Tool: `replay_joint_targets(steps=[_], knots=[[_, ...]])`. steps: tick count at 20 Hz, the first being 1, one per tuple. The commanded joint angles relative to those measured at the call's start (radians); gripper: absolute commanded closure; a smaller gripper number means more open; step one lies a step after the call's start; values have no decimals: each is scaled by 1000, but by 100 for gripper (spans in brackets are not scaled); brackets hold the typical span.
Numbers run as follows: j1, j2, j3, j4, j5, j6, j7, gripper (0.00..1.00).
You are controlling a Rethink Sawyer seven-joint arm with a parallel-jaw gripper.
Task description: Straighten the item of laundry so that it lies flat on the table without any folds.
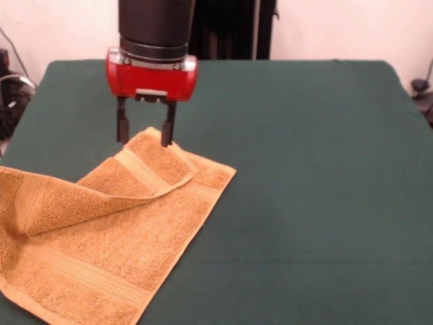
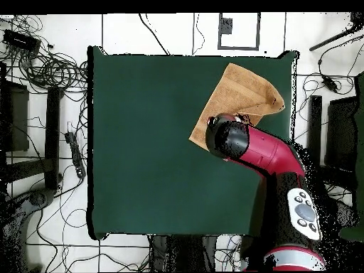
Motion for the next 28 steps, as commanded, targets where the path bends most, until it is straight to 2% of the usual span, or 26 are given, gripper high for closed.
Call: replay_joint_targets(steps=[1, 14, 28], knots=[[-4, 42, 81, 111, 48, -36, 254, 0], [16, 102, 83, 136, 46, -144, 286, 0], [-14, 118, 156, 177, 79, -170, 282, 0]])
